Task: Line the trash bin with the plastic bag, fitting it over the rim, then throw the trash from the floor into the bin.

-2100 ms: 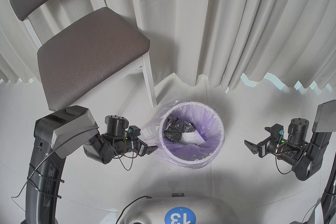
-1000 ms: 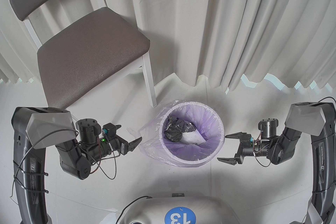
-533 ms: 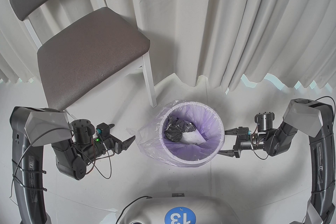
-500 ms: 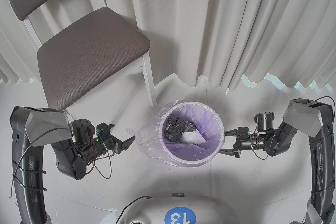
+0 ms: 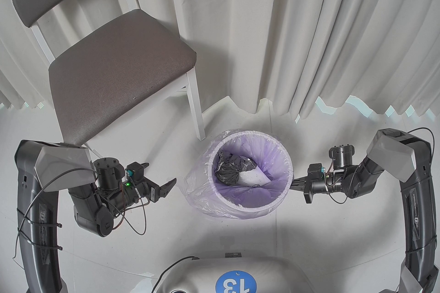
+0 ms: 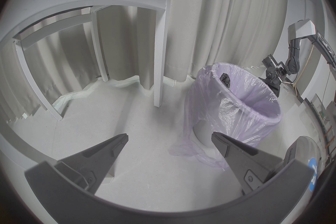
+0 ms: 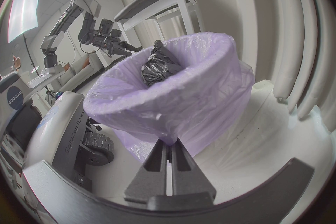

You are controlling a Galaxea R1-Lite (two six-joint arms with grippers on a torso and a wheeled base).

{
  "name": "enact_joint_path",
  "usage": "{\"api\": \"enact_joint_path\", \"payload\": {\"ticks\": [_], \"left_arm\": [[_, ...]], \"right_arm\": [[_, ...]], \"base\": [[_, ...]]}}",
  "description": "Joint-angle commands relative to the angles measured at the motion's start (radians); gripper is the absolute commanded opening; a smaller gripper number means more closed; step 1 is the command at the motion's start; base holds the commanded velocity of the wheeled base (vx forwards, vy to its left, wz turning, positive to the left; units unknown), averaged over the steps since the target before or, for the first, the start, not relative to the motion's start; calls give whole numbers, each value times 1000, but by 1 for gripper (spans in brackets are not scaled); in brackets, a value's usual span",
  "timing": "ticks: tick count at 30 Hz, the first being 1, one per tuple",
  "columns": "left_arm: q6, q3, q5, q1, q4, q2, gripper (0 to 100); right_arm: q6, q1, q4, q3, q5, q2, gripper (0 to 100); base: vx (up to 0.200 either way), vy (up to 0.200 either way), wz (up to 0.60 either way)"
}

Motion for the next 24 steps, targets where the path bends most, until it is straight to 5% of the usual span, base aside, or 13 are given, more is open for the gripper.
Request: {"api": "enact_joint_path", "payload": {"ticks": [1,10,22,23,24], "left_arm": [[0,-5,7,1,-4,8,100],[0,-11,25,0,-23,27,100],[0,-23,25,-4,-41,38,100],[0,-23,25,-4,-41,38,100],[0,-23,25,-4,-43,38,100]], "right_arm": [[6,-25,102,-178,-1,52,0],[27,-35,288,-432,-1,169,0],[18,-17,343,-461,-1,186,0],[15,-15,352,-470,-1,187,100],[14,-14,355,-474,-1,189,100]], "base": [[0,0,0],[0,0,0],[0,0,0],[0,0,0],[0,0,0]]}}
